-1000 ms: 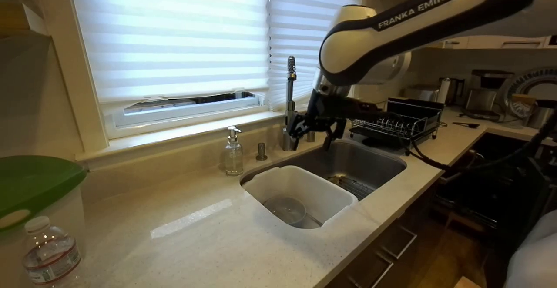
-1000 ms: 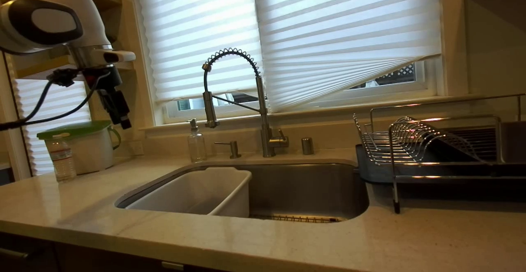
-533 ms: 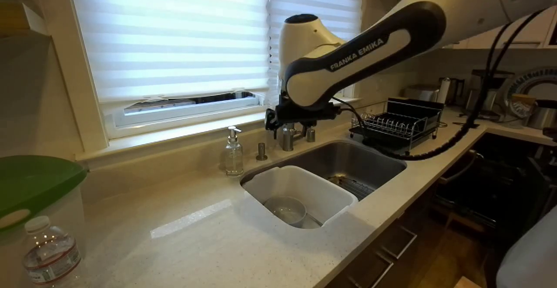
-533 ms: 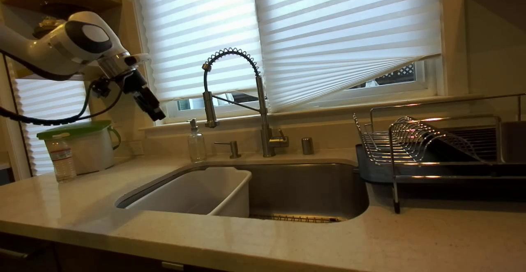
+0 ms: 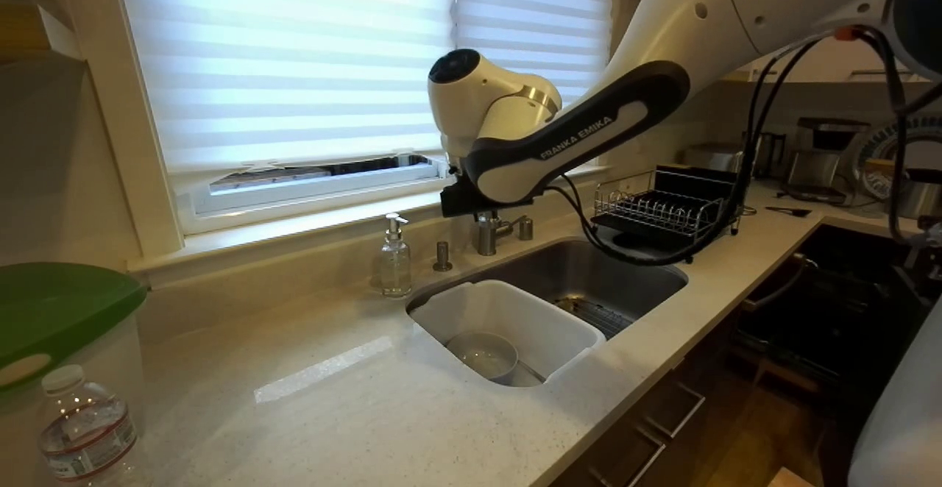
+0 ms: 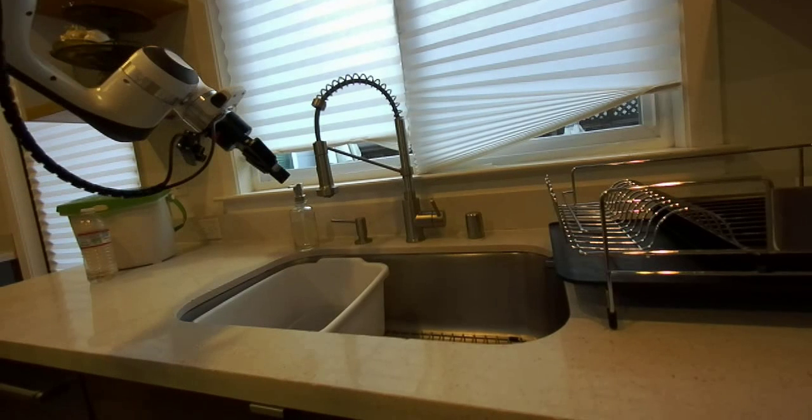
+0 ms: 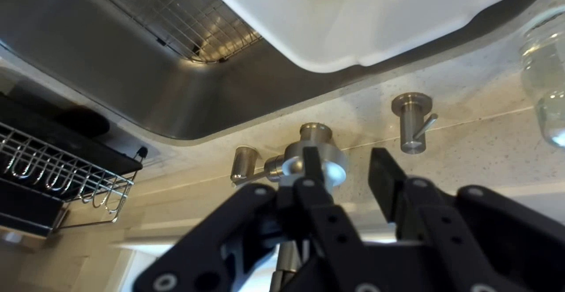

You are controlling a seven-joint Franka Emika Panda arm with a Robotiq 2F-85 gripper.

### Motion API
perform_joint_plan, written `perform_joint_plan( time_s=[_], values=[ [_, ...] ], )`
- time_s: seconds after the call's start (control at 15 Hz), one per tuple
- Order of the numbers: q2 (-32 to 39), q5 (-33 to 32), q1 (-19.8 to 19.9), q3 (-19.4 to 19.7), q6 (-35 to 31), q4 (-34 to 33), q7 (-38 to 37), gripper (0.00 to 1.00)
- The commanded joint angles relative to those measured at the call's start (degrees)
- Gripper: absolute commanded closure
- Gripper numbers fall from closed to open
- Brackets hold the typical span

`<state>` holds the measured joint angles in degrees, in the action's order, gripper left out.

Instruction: Push the tap to the right

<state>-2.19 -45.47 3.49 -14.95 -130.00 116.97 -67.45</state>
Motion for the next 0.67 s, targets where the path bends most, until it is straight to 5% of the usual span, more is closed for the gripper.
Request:
perform_joint_plan(
  time_s=[0.0, 0.6],
  values=[
    [3.3, -6.1, -4.2, 3.1, 2.8, -3.5, -5.6, 0.96],
    [6.6, -22.6, -8.2, 6.9, 2.1, -5.2, -19.4, 1.0]
  ],
)
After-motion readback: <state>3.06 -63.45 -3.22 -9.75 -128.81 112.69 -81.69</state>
